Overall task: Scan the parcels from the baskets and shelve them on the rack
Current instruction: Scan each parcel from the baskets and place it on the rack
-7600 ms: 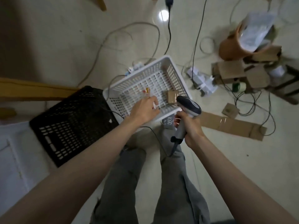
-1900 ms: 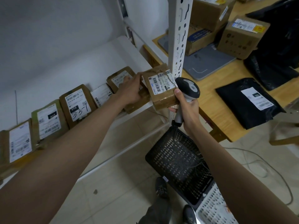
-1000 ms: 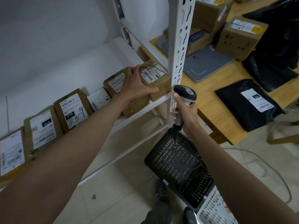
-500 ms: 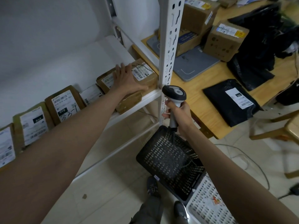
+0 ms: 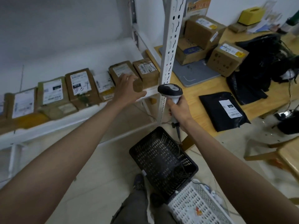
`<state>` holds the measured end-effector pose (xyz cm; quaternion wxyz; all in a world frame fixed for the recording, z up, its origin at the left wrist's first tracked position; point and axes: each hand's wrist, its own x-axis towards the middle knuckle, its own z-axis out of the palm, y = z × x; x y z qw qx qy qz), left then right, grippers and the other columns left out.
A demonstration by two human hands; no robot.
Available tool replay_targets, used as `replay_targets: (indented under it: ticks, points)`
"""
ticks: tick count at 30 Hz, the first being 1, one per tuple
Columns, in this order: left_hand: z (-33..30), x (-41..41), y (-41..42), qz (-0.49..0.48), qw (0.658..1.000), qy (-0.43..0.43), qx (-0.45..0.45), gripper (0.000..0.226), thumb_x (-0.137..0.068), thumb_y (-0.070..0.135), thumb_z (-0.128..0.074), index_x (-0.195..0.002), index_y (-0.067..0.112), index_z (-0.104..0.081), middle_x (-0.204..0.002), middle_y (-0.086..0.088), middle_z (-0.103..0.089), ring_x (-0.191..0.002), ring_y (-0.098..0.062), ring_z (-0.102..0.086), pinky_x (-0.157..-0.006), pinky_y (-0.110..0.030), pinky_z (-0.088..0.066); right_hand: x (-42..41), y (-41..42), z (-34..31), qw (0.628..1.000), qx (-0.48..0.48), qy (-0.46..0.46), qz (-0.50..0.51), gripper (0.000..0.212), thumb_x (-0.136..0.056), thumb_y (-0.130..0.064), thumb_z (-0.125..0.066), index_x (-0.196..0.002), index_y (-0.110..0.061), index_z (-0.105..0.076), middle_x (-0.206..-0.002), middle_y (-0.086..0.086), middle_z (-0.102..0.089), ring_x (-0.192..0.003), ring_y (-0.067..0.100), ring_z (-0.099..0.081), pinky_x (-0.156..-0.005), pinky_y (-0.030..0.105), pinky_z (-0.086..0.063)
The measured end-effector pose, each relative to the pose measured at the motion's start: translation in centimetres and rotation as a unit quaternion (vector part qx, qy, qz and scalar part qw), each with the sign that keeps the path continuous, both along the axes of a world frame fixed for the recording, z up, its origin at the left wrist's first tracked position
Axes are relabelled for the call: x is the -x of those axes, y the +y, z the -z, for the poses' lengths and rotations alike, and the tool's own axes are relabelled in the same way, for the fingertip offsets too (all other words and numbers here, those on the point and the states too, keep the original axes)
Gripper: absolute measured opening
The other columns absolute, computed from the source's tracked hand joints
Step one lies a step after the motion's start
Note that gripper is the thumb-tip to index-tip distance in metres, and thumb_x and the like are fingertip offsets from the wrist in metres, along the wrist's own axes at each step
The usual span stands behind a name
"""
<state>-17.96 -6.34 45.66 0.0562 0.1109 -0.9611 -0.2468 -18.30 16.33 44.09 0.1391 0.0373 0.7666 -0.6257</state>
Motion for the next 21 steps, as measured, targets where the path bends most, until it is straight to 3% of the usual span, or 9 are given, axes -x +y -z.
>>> replay_targets:
  ticks: [4,8,16,18,21]
  points:
    - [0.5,-3.4,3.7,-0.014,0.998,-0.025,-0.047,0.063,-0.083,0.043,-0.077,-0.134,0.017,-0.052,-0.143,-0.008,-0.041,-0.136,-0.025,-0.038,-0.111,-0.04,-0.035,-0.8,3.6,0.8,0.999,-0.044,0.001,-0.003,0.041,-0.094,-0.019,-0.066,-0.122,-0.017,-0.037,-0.11,0.009,-0.061,-0.095,0.024,-0.065,-0.079,0.041,-0.058]
    - [1.8,-4.2,8.2,-0.01,0.997,-0.052,-0.055,0.056,-0.085,0.044,-0.075,-0.132,0.02,-0.054,-0.14,-0.006,-0.044,-0.132,-0.024,-0.042,-0.107,-0.04,-0.039,-0.4,8.0,2.1,0.995,-0.096,0.0,0.012,0.036,-0.093,-0.014,-0.067,-0.121,-0.013,-0.045,-0.112,0.011,-0.063,-0.102,0.03,-0.066,-0.087,0.05,-0.058]
    - [6.4,-3.3,15.3,0.027,0.991,-0.108,-0.07,0.049,-0.085,0.042,-0.075,-0.125,0.019,-0.058,-0.13,-0.003,-0.053,-0.121,-0.022,-0.049,-0.093,-0.032,-0.043,2.8,15.1,6.8,0.982,-0.181,-0.002,0.054,0.038,-0.089,-0.007,-0.069,-0.123,-0.006,-0.052,-0.115,0.016,-0.066,-0.102,0.026,-0.064,-0.084,0.038,-0.054]
    - [7.9,-3.1,16.7,0.027,0.989,-0.119,-0.079,0.05,-0.086,0.039,-0.074,-0.127,0.017,-0.057,-0.133,-0.004,-0.053,-0.122,-0.022,-0.049,-0.087,-0.029,-0.039,3.8,16.0,8.5,0.981,-0.186,-0.014,0.061,0.037,-0.09,-0.008,-0.068,-0.124,-0.006,-0.052,-0.116,0.014,-0.065,-0.105,0.027,-0.063,-0.089,0.041,-0.054]
    - [10.3,-3.0,18.2,0.033,0.985,-0.148,-0.078,0.052,-0.088,0.039,-0.072,-0.132,0.018,-0.053,-0.139,-0.004,-0.05,-0.126,-0.023,-0.047,-0.089,-0.031,-0.04,5.3,16.9,10.9,0.979,-0.19,-0.035,0.067,0.038,-0.091,-0.007,-0.067,-0.126,-0.005,-0.052,-0.112,0.01,-0.062,-0.1,0.023,-0.059,-0.083,0.035,-0.049]
